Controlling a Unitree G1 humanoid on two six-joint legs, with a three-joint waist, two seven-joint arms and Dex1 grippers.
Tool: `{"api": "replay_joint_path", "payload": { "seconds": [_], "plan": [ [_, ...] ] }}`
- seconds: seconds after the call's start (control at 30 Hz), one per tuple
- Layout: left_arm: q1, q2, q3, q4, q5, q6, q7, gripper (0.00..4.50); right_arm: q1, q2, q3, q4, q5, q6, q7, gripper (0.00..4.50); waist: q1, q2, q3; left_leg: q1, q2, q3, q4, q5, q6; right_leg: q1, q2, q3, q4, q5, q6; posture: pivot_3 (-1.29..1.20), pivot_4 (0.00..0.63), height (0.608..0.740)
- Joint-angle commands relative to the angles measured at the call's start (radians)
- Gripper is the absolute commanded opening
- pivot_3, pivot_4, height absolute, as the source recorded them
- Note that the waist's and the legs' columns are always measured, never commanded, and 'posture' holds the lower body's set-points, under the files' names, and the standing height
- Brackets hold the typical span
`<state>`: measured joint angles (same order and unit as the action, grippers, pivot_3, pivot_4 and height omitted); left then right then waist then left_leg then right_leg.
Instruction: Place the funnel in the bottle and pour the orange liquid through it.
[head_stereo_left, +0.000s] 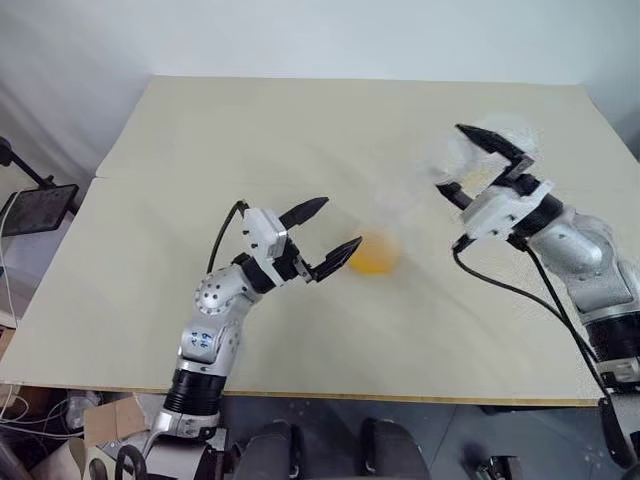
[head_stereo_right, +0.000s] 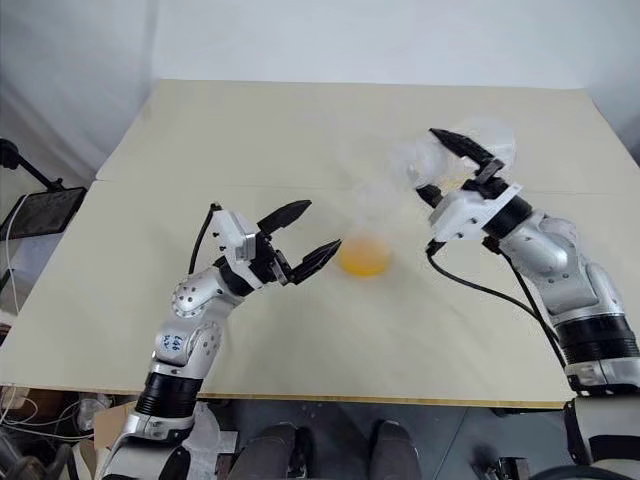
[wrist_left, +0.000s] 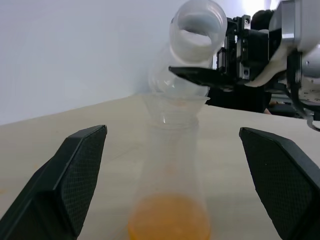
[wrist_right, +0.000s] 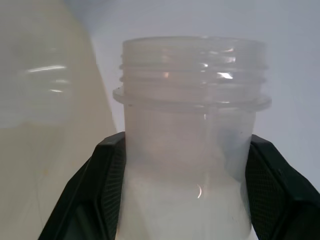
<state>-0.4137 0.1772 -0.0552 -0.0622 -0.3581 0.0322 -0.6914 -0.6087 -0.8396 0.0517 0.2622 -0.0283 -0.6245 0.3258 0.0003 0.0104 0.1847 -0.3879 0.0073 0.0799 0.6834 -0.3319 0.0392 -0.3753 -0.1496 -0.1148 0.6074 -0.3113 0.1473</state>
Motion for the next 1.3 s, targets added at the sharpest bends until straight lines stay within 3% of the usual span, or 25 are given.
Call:
{"api": "replay_joint_path", "payload": {
  "seconds": [0.03, 0.2, 0.37, 0.53, 1.0, 1.2, 1.3],
  "plan": [
    [-0.016, 0.004, 0.003, -0.011, -0.018, -0.003, -0.014, 4.50, 0.042, 0.022, -0.126, -0.113, 0.322, 0.203, 0.119, 2.82, 0.001, 0.000, 0.000, 0.000, 0.000, 0.000, 0.000, 0.000, 0.000, 0.000, 0.000, 0.000, 0.000, 0.000, 0.000, 0.00, 0.150, 0.740],
    [-0.034, -0.003, -0.002, 0.005, -0.016, -0.002, -0.023, 4.50, 0.142, 0.060, -0.278, -0.175, 0.602, 0.509, 0.180, 2.82, 0.006, 0.000, 0.000, 0.000, 0.000, -0.002, 0.000, 0.000, 0.000, 0.001, 0.000, -0.001, 0.000, 0.000, 0.000, 0.00, 0.150, 0.740],
    [-0.038, -0.005, -0.005, 0.003, -0.015, 0.002, -0.024, 4.50, 0.171, 0.114, -0.427, -0.104, 0.674, 0.649, 0.115, 2.82, 0.020, 0.000, 0.000, 0.000, -0.001, -0.001, 0.001, 0.000, 0.000, 0.001, 0.000, -0.001, 0.000, 0.000, 0.000, 0.00, 0.150, 0.740],
    [-0.029, -0.002, -0.004, -0.010, -0.017, 0.009, -0.024, 4.50, 0.153, 0.130, -0.448, -0.016, 0.612, 0.610, 0.160, 2.82, 0.022, 0.000, 0.000, 0.000, -0.001, 0.000, 0.001, 0.000, 0.000, 0.000, 0.000, -0.001, 0.000, 0.000, 0.000, 0.00, 0.150, 0.740],
    [-0.020, -0.001, -0.003, -0.039, -0.016, 0.028, -0.008, 4.50, -0.027, 0.119, -0.511, 0.518, 0.464, 0.334, 0.151, 2.82, 0.022, 0.000, 0.000, 0.000, -0.001, 0.001, 0.001, 0.000, 0.000, 0.000, 0.000, -0.001, 0.000, 0.000, 0.000, 0.00, 0.150, 0.740],
    [-0.023, 0.006, -0.002, -0.048, -0.016, 0.040, -0.007, 4.50, -0.004, 0.181, -0.530, 0.527, 0.496, 0.335, 0.177, 2.82, 0.020, 0.000, 0.000, 0.000, -0.001, 0.001, 0.000, 0.000, 0.000, 0.000, 0.000, 0.000, 0.000, 0.000, 0.000, 0.00, 0.150, 0.740],
    [-0.025, 0.009, -0.001, -0.049, -0.017, 0.044, -0.010, 4.50, 0.021, 0.197, -0.543, 0.509, 0.502, 0.332, 0.171, 3.79, 0.020, 0.000, 0.000, 0.000, -0.001, 0.001, 0.001, 0.000, 0.000, 0.000, 0.000, 0.000, 0.000, 0.000, 0.000, 0.00, 0.150, 0.740]
  ]
}}
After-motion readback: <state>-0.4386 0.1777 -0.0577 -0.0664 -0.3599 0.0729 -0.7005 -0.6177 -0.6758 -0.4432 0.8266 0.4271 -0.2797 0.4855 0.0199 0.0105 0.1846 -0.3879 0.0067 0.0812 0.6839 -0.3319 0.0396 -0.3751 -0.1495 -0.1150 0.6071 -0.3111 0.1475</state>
